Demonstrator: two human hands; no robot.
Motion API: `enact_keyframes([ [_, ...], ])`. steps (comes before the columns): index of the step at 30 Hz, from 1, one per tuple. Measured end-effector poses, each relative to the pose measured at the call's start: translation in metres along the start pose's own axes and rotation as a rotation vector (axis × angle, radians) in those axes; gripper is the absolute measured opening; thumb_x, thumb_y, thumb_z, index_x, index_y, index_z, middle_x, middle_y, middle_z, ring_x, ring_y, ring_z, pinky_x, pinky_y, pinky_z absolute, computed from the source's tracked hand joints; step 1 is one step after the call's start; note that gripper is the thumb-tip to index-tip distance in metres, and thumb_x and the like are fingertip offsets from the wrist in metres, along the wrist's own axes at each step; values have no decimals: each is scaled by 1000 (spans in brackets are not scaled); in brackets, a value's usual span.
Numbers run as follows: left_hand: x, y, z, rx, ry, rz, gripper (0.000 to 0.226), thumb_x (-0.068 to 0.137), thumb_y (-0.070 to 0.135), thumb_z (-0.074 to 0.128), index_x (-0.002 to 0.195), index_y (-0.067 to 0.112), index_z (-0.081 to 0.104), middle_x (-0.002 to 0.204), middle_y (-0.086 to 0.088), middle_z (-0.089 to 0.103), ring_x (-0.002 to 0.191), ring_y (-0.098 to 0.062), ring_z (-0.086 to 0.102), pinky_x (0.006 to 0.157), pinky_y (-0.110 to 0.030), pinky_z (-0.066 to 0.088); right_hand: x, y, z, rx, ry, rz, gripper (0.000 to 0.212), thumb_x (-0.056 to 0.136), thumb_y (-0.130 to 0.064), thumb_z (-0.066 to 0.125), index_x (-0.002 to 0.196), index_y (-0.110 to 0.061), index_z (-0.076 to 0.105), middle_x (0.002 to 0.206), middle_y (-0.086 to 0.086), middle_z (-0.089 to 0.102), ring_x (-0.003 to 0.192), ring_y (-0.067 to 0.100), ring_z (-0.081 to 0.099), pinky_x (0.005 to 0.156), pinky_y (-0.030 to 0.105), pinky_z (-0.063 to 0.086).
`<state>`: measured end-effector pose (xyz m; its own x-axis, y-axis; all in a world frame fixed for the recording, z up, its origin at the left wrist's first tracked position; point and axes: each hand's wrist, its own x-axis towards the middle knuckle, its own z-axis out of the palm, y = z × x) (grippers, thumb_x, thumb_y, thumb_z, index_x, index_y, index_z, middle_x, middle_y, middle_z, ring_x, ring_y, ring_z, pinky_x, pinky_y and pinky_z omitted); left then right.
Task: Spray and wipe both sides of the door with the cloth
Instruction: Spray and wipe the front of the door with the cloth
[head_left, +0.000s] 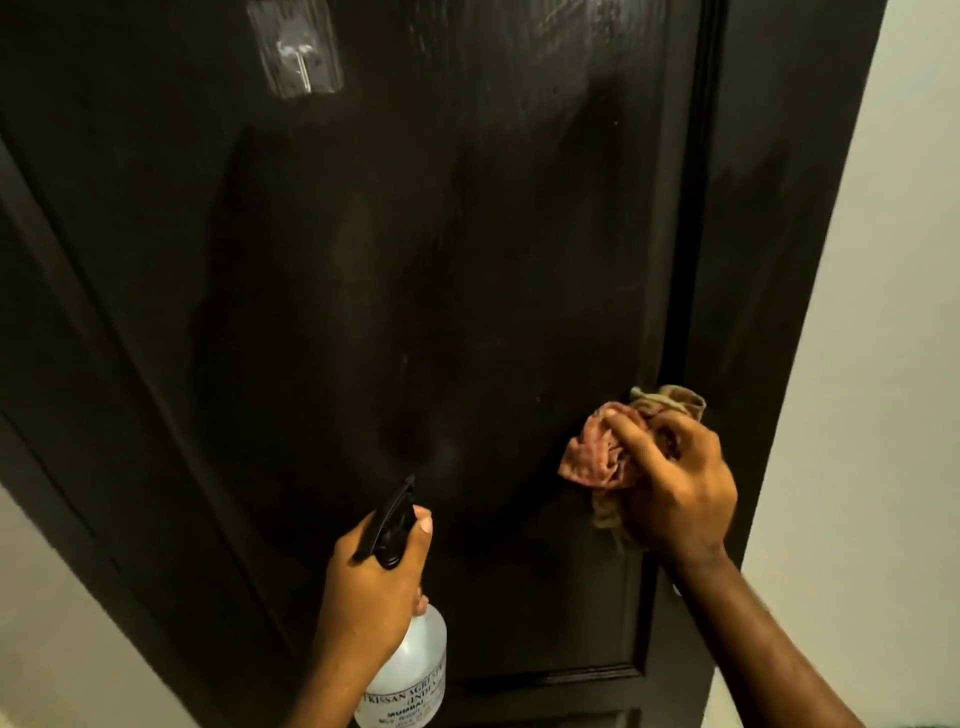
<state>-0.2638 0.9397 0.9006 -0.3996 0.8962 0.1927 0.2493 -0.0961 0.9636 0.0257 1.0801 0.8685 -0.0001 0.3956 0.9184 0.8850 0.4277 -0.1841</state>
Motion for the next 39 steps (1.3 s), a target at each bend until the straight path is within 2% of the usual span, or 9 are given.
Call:
enact_keyframes([
  [7, -1, 3, 22, -11, -49, 40, 10, 99, 27, 71, 91, 22, 77, 50, -3, 58, 42, -19, 59, 51, -36, 56, -5, -17, 4, 118, 74, 231, 53, 85, -19, 88, 135, -26, 73, 134, 7, 61, 118, 28, 65, 75, 39, 61],
  [12, -8, 2, 29, 2, -82, 44, 7, 98, 22, 72, 94, 22, 77, 48, -4, 58, 41, -19, 58, 50, -35, 57, -89, 1, 19, 183, -206, 155, 74, 69, -21, 99, 137, -19, 71, 146, 11, 57, 128, 30, 63, 92, 38, 62],
  [14, -10, 0, 32, 29, -97, 48, 7, 99, 23, 71, 94, 23, 77, 48, -4, 59, 42, -19, 60, 50, -33, 59, -107, 17, 18, 143, -340, 59, 84, 60, -31, 102, 137, -19, 70, 144, 12, 59, 122, 33, 65, 81, 42, 66],
  [18, -13, -1, 40, 55, -129, 53, 9, 99, 26, 71, 93, 27, 76, 51, -5, 61, 43, -19, 61, 51, -35, 59, -101, 31, 5, 58, -475, -52, 82, 62, -33, 98, 138, -24, 66, 136, 10, 64, 108, 33, 71, 61, 39, 62],
  [21, -17, 0, 49, 33, -147, 47, 8, 99, 26, 71, 94, 27, 77, 52, -4, 61, 43, -18, 61, 51, -34, 58, -101, 35, -3, 22, -533, -21, 81, 63, -40, 93, 138, -28, 65, 136, 7, 63, 107, 31, 69, 59, 38, 61],
  [26, -23, 0, 60, 40, -161, 44, 7, 99, 25, 71, 95, 25, 76, 50, -4, 61, 42, -17, 60, 49, -34, 59, -116, 49, -14, 26, -556, 258, 88, 53, -42, 100, 132, -33, 65, 139, -2, 52, 107, 27, 65, 57, 32, 59],
  [29, -21, 0, 64, 62, -137, 47, 9, 100, 27, 70, 93, 26, 76, 52, -6, 63, 43, -19, 63, 50, -36, 61, -115, 52, -16, 42, -574, 327, 93, 49, -42, 103, 132, -34, 62, 138, -1, 51, 106, 27, 66, 59, 33, 61],
  [36, -19, 6, 94, 74, -183, 62, 14, 99, 27, 72, 87, 22, 75, 52, 0, 59, 42, -15, 61, 47, -35, 59, -115, 44, -14, 357, -404, 544, 63, 76, -27, 94, 128, -43, 62, 133, -14, 46, 112, 12, 58, 85, 27, 56],
  [39, -20, 8, 117, 122, -246, 97, 16, 99, 31, 70, 86, 23, 73, 54, 3, 60, 44, -12, 61, 52, -47, 63, -120, 46, -17, 382, -425, 534, 62, 76, -23, 93, 122, -48, 61, 130, -16, 46, 114, 11, 57, 88, 24, 54],
])
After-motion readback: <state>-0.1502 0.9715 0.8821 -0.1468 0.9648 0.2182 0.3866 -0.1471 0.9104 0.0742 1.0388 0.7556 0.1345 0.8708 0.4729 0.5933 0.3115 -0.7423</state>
